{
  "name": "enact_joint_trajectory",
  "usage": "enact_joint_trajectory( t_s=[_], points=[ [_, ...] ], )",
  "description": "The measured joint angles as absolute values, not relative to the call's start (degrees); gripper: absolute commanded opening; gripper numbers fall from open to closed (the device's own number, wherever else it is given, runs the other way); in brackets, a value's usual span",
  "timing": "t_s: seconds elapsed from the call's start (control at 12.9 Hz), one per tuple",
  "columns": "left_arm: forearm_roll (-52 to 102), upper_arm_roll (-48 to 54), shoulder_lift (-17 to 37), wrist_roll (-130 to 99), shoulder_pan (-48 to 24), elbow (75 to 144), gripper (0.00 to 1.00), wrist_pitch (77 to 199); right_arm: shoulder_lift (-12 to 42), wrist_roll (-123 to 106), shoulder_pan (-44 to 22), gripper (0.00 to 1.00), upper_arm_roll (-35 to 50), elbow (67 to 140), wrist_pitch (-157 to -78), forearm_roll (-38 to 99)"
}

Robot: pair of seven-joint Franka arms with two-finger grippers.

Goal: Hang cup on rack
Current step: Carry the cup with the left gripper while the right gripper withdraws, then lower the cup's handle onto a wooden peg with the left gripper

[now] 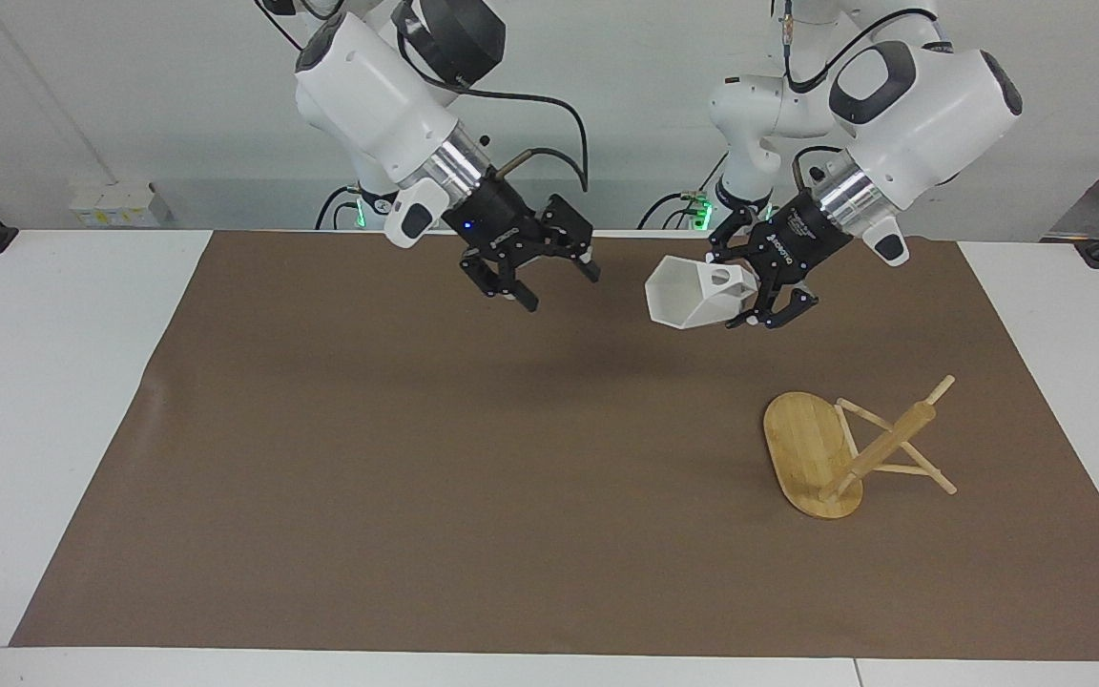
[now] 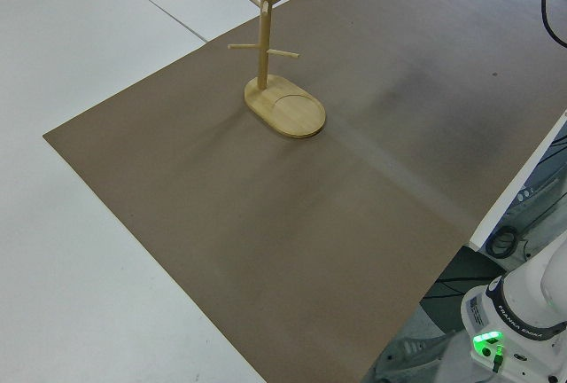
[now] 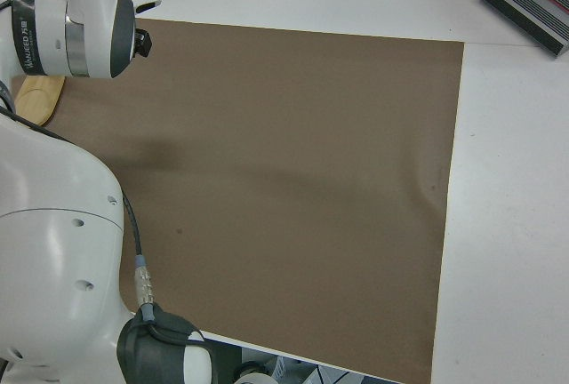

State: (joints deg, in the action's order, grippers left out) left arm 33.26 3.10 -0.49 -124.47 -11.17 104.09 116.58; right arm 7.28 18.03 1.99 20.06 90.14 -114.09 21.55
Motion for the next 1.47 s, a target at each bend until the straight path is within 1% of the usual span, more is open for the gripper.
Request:
enact_joint_trajectory(
  t_s=[0.23,0.39,0.54,0.62,0.85,1.0,1.24,1.47],
  points=[
    [32.7,2.8,-1.1,-125.2,-10.0,106.2,0.0,120.0,1.9,13.9,9.3,1.0,19.9,90.1,-103.6,18.2],
    [32.2,2.6,-0.9,-125.3,-8.7,107.3,0.0,121.5,-0.5,6.7,12.9,1.0,19.7,90.2,-100.4,9.9],
    [30.5,2.6,0.1,-126.1,-8.1,108.0,0.0,122.9,-0.8,0.8,14.8,1.0,19.7,90.3,-100.2,1.7],
    [30.1,2.6,0.7,-126.9,-8.0,108.2,0.0,123.9,-0.8,-0.1,15.8,1.0,19.7,90.6,-100.2,-0.2],
    [29.7,2.6,2.7,-129.2,-7.8,108.3,0.0,126.2,-1.0,-1.0,19.9,1.0,19.7,92.3,-100.4,-1.4],
    [28.4,2.5,3.6,-131.2,-7.2,108.3,0.0,127.0,-1.9,-1.6,22.3,1.0,19.6,95.4,-102.3,-1.4],
    [27.4,2.4,4.6,-133.1,-6.2,108.3,0.0,128.0,-3.6,-1.6,23.1,1.0,18.5,99.4,-104.6,-1.4],
    [27.3,2.3,5.3,-136.0,-5.4,108.3,0.0,129.4,-4.1,-1.8,23.1,1.0,18.3,100.0,-104.6,-1.4]
  ],
)
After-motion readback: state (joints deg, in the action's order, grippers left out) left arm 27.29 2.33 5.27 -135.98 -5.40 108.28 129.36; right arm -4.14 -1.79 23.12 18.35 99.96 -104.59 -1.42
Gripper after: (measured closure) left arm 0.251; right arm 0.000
